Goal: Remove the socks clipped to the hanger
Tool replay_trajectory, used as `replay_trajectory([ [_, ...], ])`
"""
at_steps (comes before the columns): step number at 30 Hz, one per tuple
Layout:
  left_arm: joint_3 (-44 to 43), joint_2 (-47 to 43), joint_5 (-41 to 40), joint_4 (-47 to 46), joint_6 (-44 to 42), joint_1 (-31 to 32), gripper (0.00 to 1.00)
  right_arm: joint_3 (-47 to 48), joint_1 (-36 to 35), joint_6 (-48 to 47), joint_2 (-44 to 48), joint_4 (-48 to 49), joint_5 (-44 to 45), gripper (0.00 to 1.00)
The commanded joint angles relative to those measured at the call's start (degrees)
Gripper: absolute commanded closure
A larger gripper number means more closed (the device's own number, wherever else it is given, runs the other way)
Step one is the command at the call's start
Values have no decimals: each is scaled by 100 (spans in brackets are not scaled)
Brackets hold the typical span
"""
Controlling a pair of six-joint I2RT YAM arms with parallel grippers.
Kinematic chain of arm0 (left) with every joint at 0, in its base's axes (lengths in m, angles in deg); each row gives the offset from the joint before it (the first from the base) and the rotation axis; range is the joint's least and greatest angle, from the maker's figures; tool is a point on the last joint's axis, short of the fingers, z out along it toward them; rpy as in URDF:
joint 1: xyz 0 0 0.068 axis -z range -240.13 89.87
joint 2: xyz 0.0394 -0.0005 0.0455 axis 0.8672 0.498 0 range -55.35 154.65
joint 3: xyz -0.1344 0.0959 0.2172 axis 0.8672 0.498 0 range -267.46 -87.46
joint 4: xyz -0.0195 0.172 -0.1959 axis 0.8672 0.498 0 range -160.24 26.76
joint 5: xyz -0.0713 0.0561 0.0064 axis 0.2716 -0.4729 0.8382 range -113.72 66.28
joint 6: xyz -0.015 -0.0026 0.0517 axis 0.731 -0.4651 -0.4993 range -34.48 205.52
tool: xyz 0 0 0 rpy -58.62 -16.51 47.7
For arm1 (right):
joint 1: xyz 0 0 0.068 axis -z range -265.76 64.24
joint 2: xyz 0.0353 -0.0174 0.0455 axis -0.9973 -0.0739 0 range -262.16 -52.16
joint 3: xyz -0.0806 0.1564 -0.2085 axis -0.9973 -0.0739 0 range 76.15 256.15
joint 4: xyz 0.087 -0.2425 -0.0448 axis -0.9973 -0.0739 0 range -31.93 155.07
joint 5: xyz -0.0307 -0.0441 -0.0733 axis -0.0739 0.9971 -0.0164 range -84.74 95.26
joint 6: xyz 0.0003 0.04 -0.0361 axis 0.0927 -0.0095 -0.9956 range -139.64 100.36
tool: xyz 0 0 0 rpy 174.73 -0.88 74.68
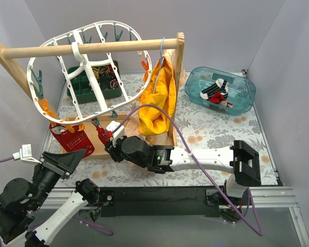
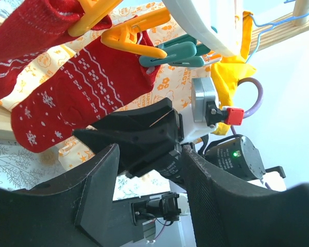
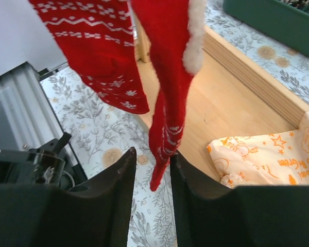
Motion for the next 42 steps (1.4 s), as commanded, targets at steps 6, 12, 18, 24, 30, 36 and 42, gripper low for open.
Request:
replay_trajectory([
  [6, 82, 68, 119, 3, -4, 15, 48, 162, -23, -353, 11, 505, 525, 90],
  [12, 249, 366, 682, -146, -268, 6, 40, -48, -23, -424, 670, 330, -537, 99],
  [18, 460, 604, 1104, -489, -479, 15, 35, -198, -22, -301, 1373, -39, -1215, 99],
  [24, 671, 587, 1709, -1122, -760, 15, 35, 74, -14, -388, 1523, -559, -1998, 99],
  [30, 785, 551, 2422, -1518, -945, 15, 35, 197, 109, -213, 1629, -620, -2752, 99],
  [36, 829, 560, 2423, -1545, -875, 15, 32, 180, 127, -353, 1690, -620, -3291, 99],
  [42, 767, 657, 2291, -1290, -866, 15, 31, -4, 197, -406, 1866, -489, -3448, 99],
])
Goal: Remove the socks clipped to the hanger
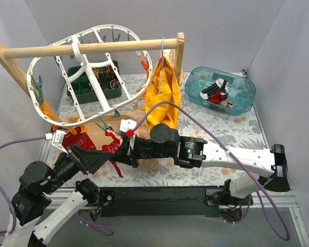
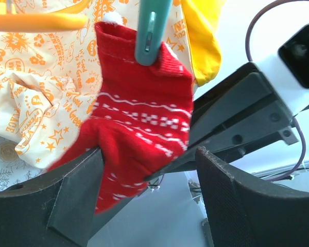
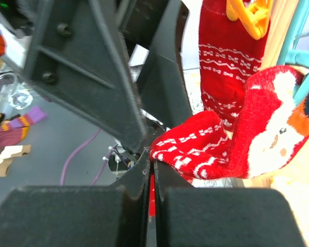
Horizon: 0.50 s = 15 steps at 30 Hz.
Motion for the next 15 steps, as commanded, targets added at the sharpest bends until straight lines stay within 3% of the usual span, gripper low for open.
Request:
replay_trajectory([
  [1, -63, 139, 2, 144, -31, 15, 31, 33, 57, -150, 292, 252, -439, 99],
  [9, -2, 148, -437, 110, 303, 15, 39, 67, 92, -194, 143, 349, -861, 99],
  [15, -19, 192, -446, -5, 312, 15, 62, 120, 119, -142, 73, 341, -976, 99],
])
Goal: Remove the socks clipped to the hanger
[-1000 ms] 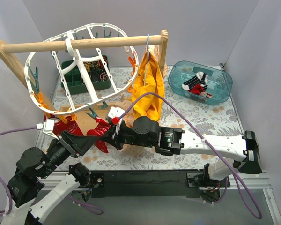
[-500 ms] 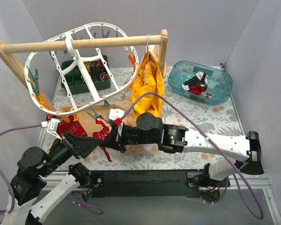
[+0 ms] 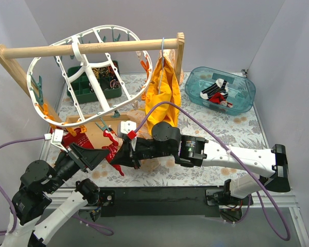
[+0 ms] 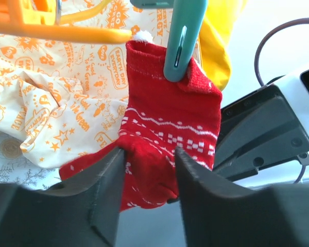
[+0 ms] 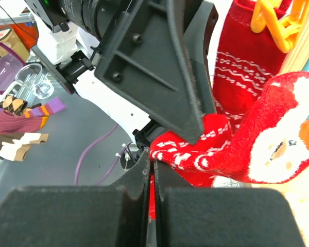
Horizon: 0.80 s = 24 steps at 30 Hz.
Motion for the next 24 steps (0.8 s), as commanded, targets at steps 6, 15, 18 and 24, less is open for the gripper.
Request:
replay_trajectory([
  [6, -36, 198, -88, -60, -64, 15, 92, 263, 45, 45, -105, 30, -113, 97],
  [15, -124, 347, -184, 212, -301, 15, 100, 1378, 45, 123, -543, -1910, 1431, 55],
  [18, -151, 357, -413, 327, -328, 15, 100, 1862, 36, 150, -702, -2386, 2144, 38],
  [24, -81, 321, -431, 345, -354, 15, 100, 2651, 36, 36, -1053, -2572, 2384, 24],
])
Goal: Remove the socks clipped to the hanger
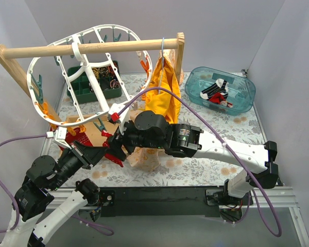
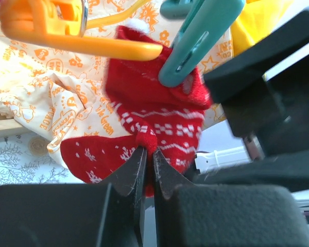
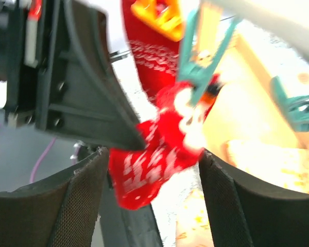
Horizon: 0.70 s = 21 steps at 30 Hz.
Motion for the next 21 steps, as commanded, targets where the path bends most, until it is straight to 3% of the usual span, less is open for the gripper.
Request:
replay_trajectory([
  [1, -61, 68, -37, 144, -99, 17, 100, 778, 31, -113, -258, -247, 574, 20],
  [16, -78, -38, 33, 197, -28, 17, 100, 2377, 23, -25, -1287, -265, 1225, 26],
  [21, -61, -46, 34, 214, -20, 17, 100, 2414, 23, -7, -1349, -168, 1453, 39],
])
